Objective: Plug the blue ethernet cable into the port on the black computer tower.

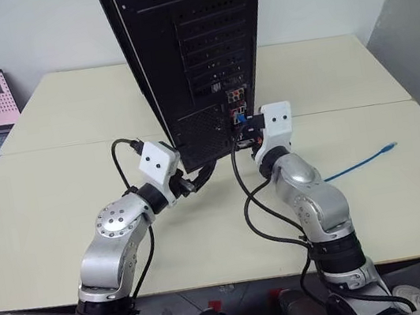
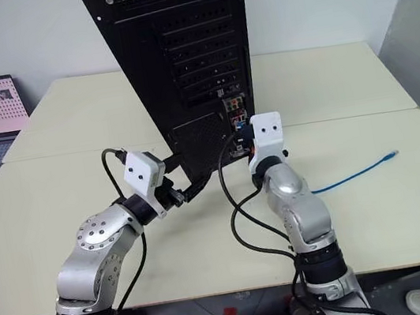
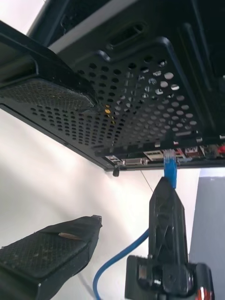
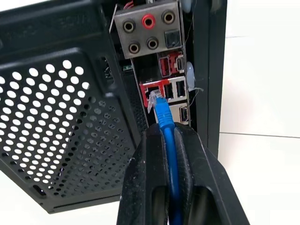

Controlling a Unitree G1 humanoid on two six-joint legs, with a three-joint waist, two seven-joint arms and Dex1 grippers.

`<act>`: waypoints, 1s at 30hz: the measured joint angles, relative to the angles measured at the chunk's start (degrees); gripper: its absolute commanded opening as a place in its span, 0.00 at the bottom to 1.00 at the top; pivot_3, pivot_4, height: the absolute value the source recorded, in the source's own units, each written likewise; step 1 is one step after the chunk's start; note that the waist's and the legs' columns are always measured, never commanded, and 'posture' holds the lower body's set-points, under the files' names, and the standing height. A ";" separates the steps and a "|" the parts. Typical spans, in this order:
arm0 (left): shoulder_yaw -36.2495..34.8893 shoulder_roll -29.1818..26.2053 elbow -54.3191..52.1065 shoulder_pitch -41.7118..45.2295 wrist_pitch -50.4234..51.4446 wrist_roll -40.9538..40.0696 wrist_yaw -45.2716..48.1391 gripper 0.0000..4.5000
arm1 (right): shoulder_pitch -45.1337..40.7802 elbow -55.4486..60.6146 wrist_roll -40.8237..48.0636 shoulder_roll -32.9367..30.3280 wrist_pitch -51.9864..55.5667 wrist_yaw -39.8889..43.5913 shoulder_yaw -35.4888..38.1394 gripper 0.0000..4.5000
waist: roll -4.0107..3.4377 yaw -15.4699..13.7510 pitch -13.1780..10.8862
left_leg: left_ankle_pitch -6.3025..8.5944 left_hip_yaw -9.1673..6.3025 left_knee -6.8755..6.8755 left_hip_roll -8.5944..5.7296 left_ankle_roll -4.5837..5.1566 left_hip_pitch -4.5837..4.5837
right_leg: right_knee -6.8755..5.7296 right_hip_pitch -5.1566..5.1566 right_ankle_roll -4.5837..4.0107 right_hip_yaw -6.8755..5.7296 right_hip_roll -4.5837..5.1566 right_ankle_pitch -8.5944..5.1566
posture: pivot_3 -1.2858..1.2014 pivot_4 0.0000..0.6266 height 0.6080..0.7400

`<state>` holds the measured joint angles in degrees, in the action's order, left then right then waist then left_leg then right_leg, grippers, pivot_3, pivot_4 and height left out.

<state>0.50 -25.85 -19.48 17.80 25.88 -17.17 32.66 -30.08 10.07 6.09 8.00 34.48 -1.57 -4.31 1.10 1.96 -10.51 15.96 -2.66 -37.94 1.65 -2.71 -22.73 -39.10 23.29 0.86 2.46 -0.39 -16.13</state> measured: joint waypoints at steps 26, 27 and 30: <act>0.08 -0.16 -0.01 -0.09 -0.14 0.43 0.50 0.81 | -2.98 -5.06 0.42 0.01 -2.27 -2.53 -1.46 0.00 | 0.00 0.06 0.00 | -0.05 -0.03 -0.01 0.00 -0.07 0.00 | -0.01 0.00 -0.11 -0.03 -0.02 0.08 | 0.52 0.24 1.00; 0.08 -0.15 -0.01 -0.09 -0.14 0.43 0.50 0.81 | -3.19 -5.52 0.42 -0.01 -2.54 -2.53 -1.48 0.00 | 0.00 0.06 0.00 | -0.06 -0.02 -0.02 -0.01 -0.08 0.01 | -0.01 0.00 -0.13 -0.04 -0.04 0.09 | 0.52 0.24 1.00; 0.10 -0.13 -0.01 -0.09 -0.14 0.43 0.47 0.81 | -3.81 -6.77 0.42 -0.07 -3.05 -2.49 -1.62 0.00 | 0.00 0.11 0.00 | -0.12 -0.01 -0.02 0.00 -0.15 0.04 | -0.01 0.00 -0.19 -0.02 -0.20 0.14 | 0.52 0.24 1.00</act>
<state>0.60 -25.98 -19.49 17.71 25.74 -16.75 33.13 -33.89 3.30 6.51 7.93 31.43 -4.06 -5.93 1.10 2.06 -10.51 15.85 -2.67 -37.96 1.64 -2.86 -22.69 -39.11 23.29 0.66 2.44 -0.59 -15.98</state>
